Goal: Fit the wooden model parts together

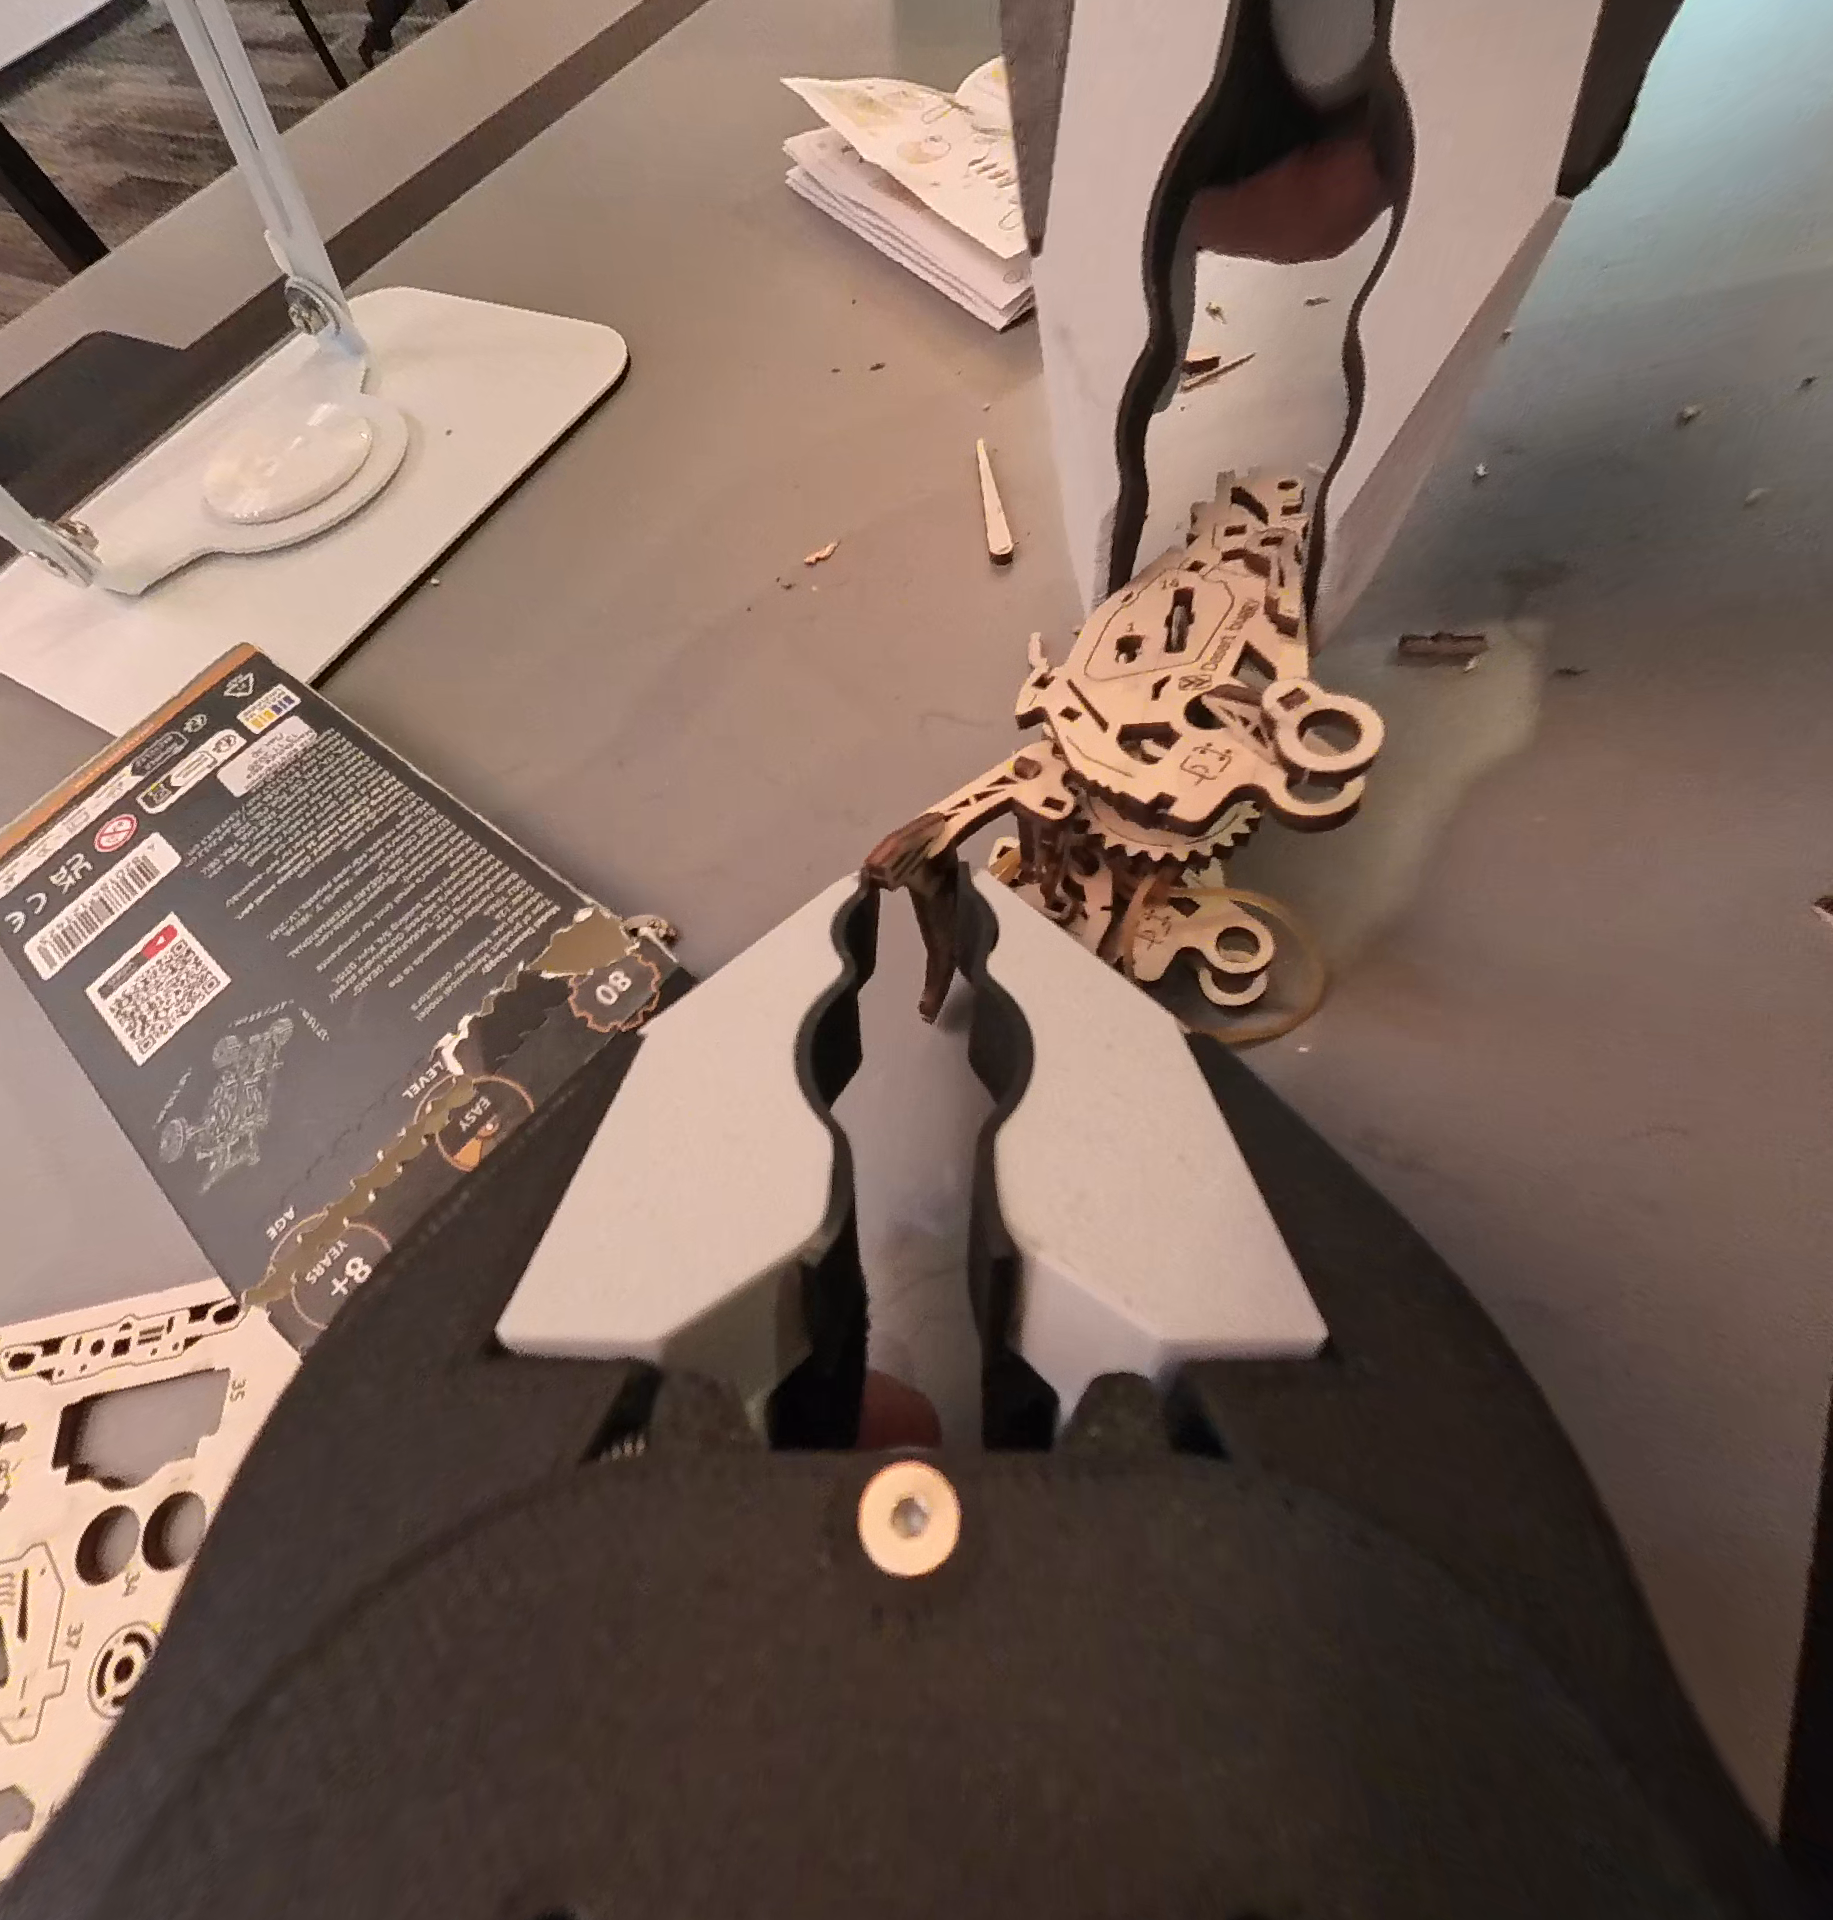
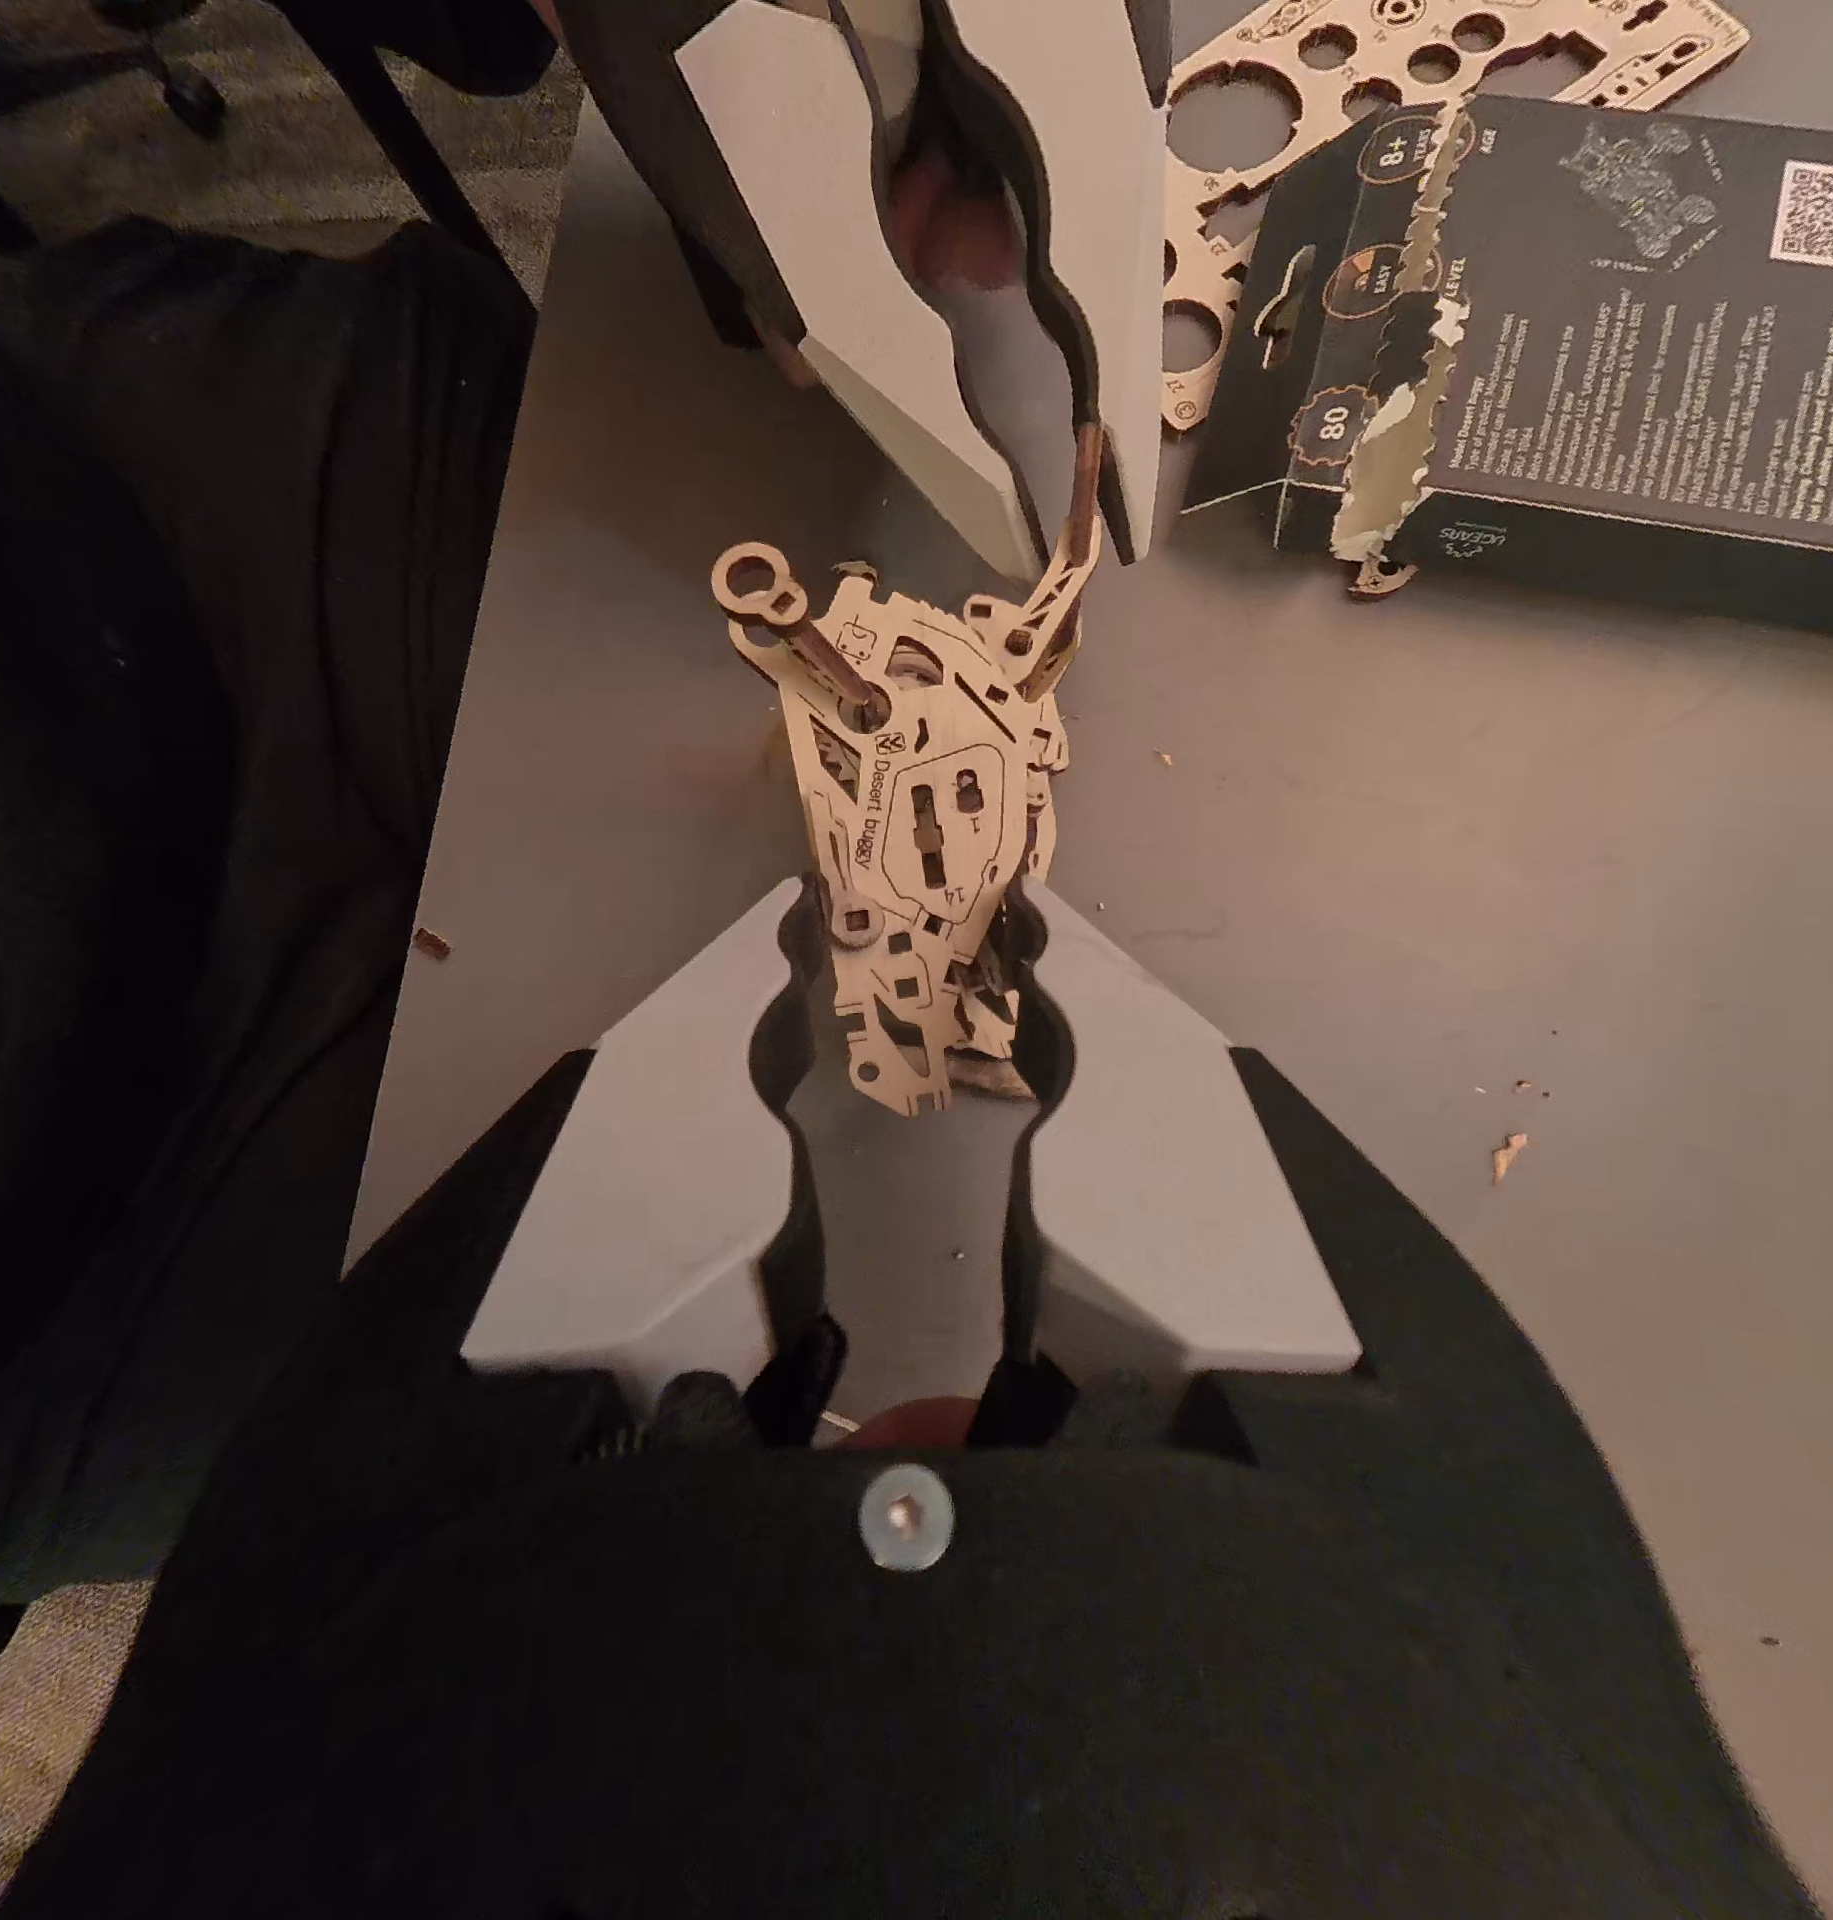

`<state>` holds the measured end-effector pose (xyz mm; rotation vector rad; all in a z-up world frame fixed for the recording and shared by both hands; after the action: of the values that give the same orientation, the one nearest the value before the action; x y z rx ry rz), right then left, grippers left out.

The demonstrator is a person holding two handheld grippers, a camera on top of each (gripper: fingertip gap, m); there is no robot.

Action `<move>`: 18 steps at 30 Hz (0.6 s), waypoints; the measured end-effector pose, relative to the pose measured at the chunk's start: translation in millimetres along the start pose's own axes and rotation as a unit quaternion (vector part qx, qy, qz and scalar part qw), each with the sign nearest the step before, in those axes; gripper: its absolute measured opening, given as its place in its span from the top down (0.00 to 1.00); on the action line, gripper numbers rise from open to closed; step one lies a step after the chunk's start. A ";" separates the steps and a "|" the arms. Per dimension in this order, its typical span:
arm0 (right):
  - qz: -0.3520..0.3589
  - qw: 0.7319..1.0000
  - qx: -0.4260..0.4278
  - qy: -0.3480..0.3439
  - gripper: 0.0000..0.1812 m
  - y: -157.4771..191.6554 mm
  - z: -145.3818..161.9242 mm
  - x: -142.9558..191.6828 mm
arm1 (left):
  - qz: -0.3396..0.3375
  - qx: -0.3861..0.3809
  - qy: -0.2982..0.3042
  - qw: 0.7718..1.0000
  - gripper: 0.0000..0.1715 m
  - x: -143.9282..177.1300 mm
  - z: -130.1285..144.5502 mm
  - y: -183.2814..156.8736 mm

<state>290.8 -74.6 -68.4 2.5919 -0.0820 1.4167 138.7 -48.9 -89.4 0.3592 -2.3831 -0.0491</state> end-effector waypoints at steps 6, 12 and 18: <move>0.011 1.000 0.004 0.002 0.83 -0.4 -0.5 -0.8 | 0.003 0.003 0.002 1.000 0.93 -0.8 0.1 0.5; 0.021 1.000 0.016 0.011 0.83 -0.9 -2.9 -2.6 | 0.008 0.005 0.005 1.000 0.93 -1.6 0.2 1.2; 0.035 0.999 0.024 0.026 0.83 -2.5 -3.6 -2.6 | 0.010 0.004 0.004 1.000 0.94 -1.6 0.2 1.2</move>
<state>286.7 -71.6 -69.0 2.6126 -0.1346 1.5261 139.4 -47.3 -90.5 0.3391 -2.3790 -0.0276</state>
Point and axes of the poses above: each gripper's, where its closed fingertips meet, x back along the fingers, z out of its underside, y = z × x across the jaws, the point moved 7 cm from there along x, back along the fingers, and after that the axes turned 10 degrees about y, right-handed, at the moved point
